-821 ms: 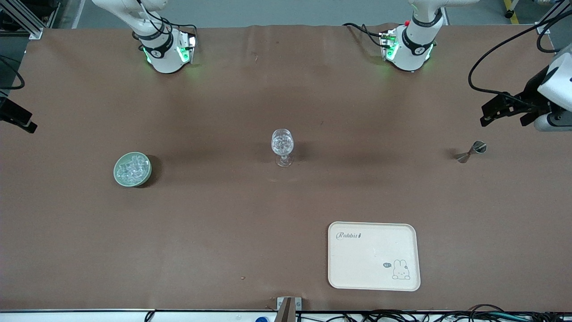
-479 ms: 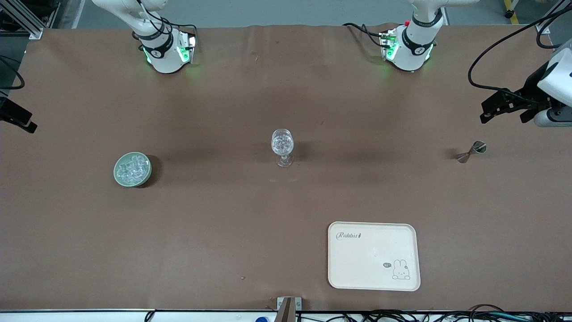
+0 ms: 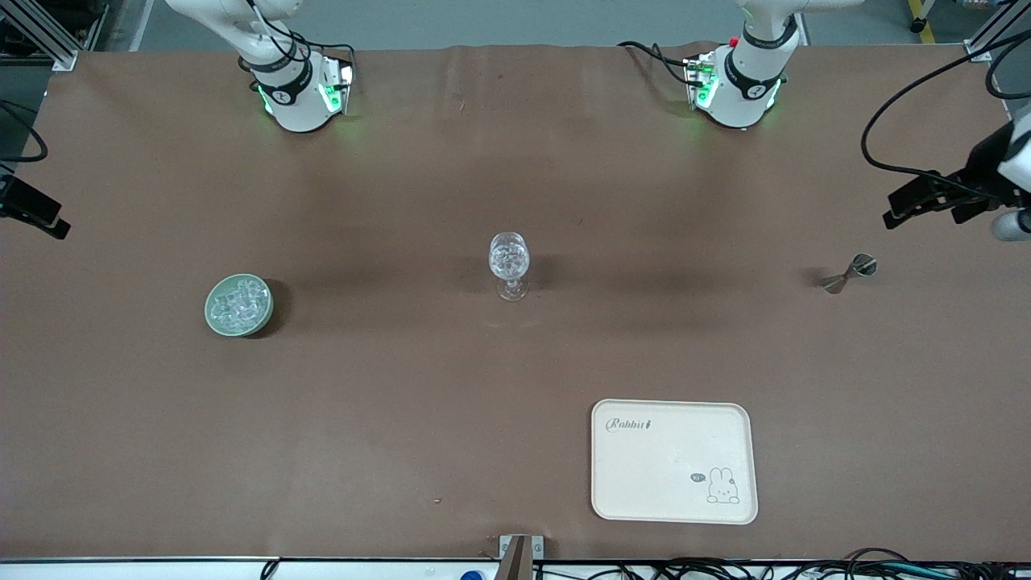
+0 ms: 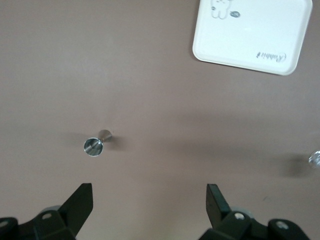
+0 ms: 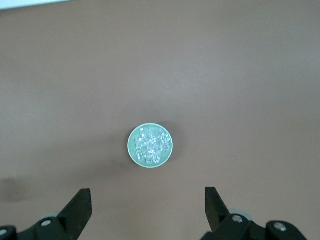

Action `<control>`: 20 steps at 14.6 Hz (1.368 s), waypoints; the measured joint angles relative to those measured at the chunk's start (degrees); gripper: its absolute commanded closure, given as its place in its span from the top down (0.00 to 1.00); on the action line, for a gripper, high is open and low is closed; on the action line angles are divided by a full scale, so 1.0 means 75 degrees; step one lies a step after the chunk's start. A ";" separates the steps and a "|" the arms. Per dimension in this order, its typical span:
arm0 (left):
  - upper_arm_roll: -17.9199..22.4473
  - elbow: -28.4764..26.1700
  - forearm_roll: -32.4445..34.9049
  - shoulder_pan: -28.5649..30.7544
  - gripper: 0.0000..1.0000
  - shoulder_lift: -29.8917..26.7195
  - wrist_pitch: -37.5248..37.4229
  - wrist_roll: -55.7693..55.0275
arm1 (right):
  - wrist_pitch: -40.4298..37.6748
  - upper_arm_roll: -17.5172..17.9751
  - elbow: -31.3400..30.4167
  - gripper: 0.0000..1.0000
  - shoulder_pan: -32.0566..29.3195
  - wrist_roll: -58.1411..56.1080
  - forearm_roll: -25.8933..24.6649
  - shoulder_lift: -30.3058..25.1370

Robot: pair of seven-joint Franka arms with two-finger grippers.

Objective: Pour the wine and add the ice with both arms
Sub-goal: 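Reach the left gripper to the silver jigger while the right gripper reaches the ice bowl, then grasp the jigger with the left gripper while the right gripper grasps an ice cube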

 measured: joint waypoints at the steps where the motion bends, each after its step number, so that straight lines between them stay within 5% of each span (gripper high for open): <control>1: 0.0346 -0.0017 -0.0251 0.0001 1.00 0.0087 0.0000 -0.0094 | 0.0081 0.0002 -0.0192 1.00 0.0016 0.0000 0.0000 0.0007; 6: 0.2292 -0.0141 -0.1695 0.0069 1.00 0.1028 0.0000 -0.0120 | 0.2247 0.0002 -0.2071 1.00 0.0061 -0.0001 -0.0002 0.0113; 12: 0.3471 -0.0299 -0.3608 0.0095 1.00 0.2856 -0.0234 -0.0716 | 0.5451 -0.0004 -0.4875 1.00 0.0088 -0.0001 -0.0005 0.0378; 17: 0.4408 -0.0302 -0.5365 0.0207 1.00 0.4455 -0.0645 -0.0822 | 0.6611 -0.0036 -0.5692 0.86 0.0088 -0.0001 -0.0007 0.0983; 20: 0.4814 -0.0298 -0.5998 0.0291 1.00 0.5266 -0.0968 -0.0814 | 0.7009 -0.0065 -0.5695 0.66 0.0088 -0.0001 -0.0007 0.1441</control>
